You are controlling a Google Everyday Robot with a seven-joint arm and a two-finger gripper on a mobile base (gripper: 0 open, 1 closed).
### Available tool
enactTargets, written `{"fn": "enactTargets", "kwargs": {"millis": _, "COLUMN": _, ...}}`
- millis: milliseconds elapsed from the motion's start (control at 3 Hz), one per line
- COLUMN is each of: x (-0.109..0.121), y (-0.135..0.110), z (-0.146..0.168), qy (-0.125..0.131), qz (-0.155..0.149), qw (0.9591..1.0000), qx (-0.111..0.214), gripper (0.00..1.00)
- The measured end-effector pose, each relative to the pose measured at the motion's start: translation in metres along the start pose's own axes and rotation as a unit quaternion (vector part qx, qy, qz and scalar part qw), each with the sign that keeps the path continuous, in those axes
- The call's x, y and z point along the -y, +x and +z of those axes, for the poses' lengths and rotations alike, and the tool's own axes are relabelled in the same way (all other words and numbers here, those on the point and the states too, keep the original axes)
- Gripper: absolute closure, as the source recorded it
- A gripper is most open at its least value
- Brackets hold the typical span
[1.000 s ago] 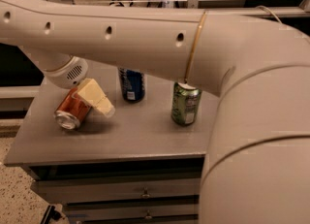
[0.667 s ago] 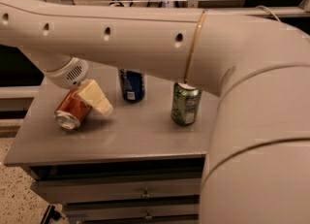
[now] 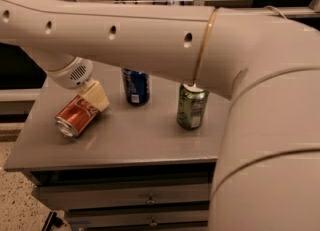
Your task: Place coke can upright
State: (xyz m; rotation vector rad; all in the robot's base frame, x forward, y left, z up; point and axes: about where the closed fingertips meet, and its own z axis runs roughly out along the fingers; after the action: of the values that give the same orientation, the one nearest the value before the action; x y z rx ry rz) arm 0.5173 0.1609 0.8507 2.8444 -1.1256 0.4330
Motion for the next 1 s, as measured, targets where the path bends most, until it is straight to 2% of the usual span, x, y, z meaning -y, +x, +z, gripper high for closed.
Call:
{"fn": "enactTargets", "kwargs": {"millis": 333, "x": 0.000, "y": 0.004, "z": -0.003, "qy": 0.002, "qz": 0.001, "qw": 1.0000, "qx": 0.001, "gripper": 0.66}}
{"fn": "enactTargets", "kwargs": {"millis": 667, "x": -0.001, "y": 0.011, "z": -0.005, "qy": 0.005, "qz": 0.005, "qw": 1.0000, "qx": 0.001, "gripper": 0.79}}
{"fn": "enactTargets", "kwargs": {"millis": 1000, "x": -0.008, "y": 0.023, "z": -0.021, "qy": 0.022, "qz": 0.020, "qw": 0.9995, "qx": -0.004, "gripper": 0.94}}
